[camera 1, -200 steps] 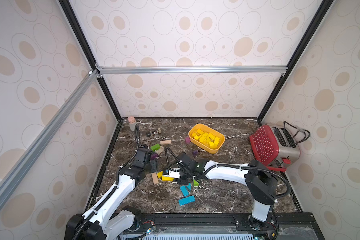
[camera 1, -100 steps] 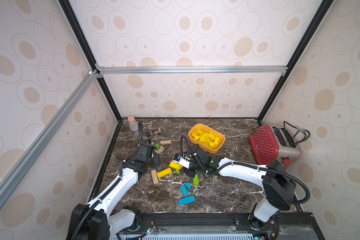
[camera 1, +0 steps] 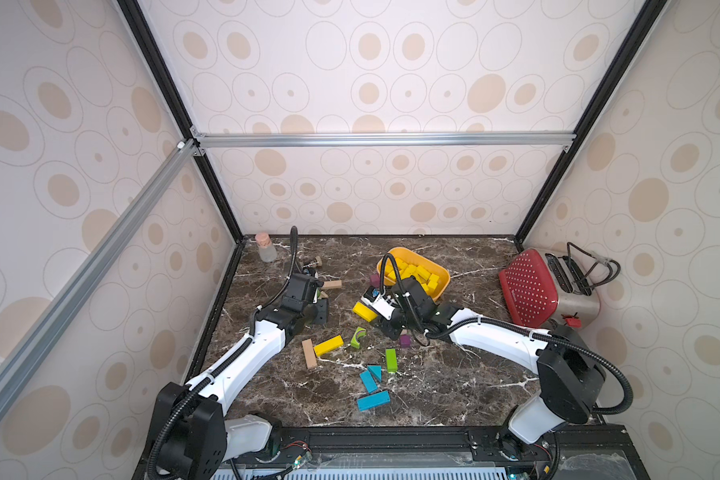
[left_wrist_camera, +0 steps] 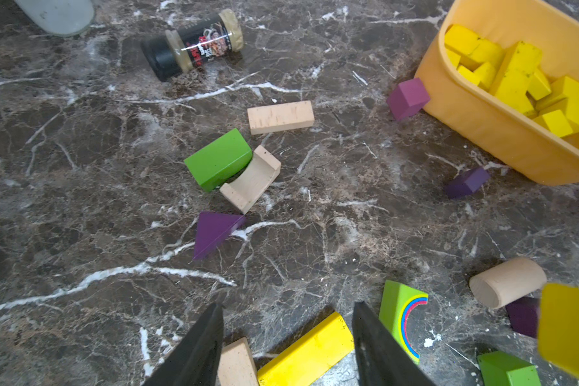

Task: Pick out the yellow building blocks
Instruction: Place the building block in the storage box.

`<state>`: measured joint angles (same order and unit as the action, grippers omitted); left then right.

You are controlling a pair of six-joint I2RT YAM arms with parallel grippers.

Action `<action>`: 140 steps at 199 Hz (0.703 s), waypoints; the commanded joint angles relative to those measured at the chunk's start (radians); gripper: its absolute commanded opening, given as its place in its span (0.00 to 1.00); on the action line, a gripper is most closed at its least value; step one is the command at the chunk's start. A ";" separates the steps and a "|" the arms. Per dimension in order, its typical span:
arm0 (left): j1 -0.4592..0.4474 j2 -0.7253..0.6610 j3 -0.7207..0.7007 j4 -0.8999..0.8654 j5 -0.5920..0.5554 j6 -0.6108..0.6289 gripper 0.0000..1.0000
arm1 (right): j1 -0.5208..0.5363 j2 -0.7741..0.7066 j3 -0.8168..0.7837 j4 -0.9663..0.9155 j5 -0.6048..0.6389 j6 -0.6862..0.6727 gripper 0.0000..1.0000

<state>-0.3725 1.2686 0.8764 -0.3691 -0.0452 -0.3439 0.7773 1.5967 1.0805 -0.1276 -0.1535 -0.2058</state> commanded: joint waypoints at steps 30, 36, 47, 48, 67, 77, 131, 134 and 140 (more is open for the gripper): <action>-0.049 0.064 0.088 0.033 0.002 0.044 0.61 | -0.064 -0.049 -0.017 0.005 0.038 0.060 0.00; -0.052 0.077 0.097 0.038 0.014 0.045 0.61 | -0.070 -0.052 -0.017 0.004 0.042 0.060 0.00; -0.057 0.099 0.115 0.038 0.021 0.041 0.60 | -0.078 -0.058 -0.017 0.003 0.049 0.062 0.00; -0.057 0.101 0.116 0.038 0.022 0.040 0.60 | -0.080 -0.058 -0.017 0.003 0.050 0.063 0.00; -0.065 0.133 0.137 0.048 0.035 0.037 0.60 | -0.097 -0.067 -0.015 -0.008 0.057 0.068 0.00; -0.070 0.147 0.148 0.052 0.039 0.036 0.60 | -0.108 -0.071 -0.016 -0.013 0.064 0.073 0.00; -0.092 0.225 0.209 0.067 0.042 0.023 0.59 | -0.190 -0.103 -0.041 -0.016 0.095 0.125 0.00; -0.093 0.229 0.214 0.067 0.042 0.023 0.59 | -0.195 -0.103 -0.042 -0.018 0.097 0.128 0.00; -0.096 0.240 0.223 0.067 0.040 0.022 0.59 | -0.204 -0.102 -0.040 -0.022 0.102 0.132 0.00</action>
<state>-0.4538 1.4803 1.0355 -0.3202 -0.0059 -0.3237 0.6048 1.5223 1.0565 -0.1421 -0.0776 -0.1074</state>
